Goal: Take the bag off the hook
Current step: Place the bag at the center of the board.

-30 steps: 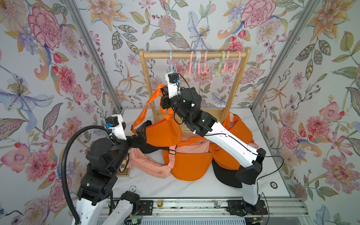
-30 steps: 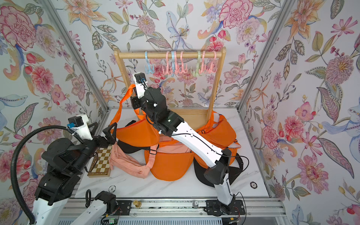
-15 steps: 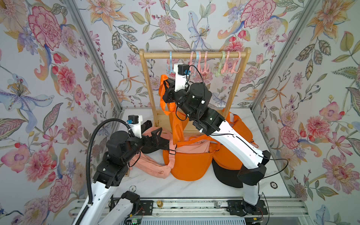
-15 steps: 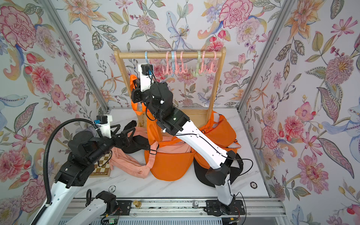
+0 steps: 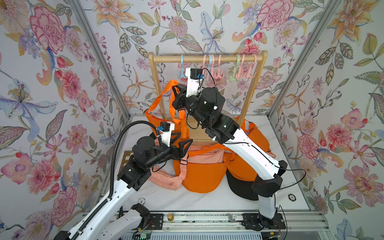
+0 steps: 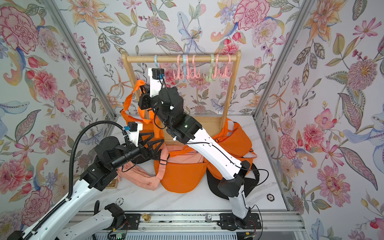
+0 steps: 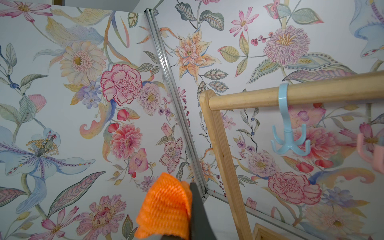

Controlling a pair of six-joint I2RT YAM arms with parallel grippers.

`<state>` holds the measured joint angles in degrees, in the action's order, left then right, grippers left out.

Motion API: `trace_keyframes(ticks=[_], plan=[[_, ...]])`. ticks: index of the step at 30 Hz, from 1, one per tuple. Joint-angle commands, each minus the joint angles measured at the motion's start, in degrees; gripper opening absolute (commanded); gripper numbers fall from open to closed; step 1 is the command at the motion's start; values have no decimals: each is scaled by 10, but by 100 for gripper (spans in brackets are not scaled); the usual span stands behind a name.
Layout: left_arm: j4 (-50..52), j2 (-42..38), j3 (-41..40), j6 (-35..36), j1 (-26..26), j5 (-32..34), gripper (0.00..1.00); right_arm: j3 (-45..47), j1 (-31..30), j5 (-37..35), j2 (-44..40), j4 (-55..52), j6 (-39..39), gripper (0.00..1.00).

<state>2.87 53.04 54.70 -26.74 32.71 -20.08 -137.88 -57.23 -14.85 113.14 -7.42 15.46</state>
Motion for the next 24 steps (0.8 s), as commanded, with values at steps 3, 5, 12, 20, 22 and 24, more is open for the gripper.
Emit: trace_keyframes(ticks=[3,5,12,20,22,24], plan=[[-26,73,44,45,1,96,99,4,-2,24,-23,10,42,0],[-27,105,78,61,1,112,99,6,-1,25,-31,12,48,0],[-29,161,160,77,1,111,83,36,-1,23,-58,21,51,0],[-23,151,173,64,1,70,16,79,10,12,-83,36,51,0],[-18,141,169,64,2,67,12,86,11,13,-87,41,52,0],[-10,132,167,64,-1,56,10,89,13,15,-89,44,53,0]])
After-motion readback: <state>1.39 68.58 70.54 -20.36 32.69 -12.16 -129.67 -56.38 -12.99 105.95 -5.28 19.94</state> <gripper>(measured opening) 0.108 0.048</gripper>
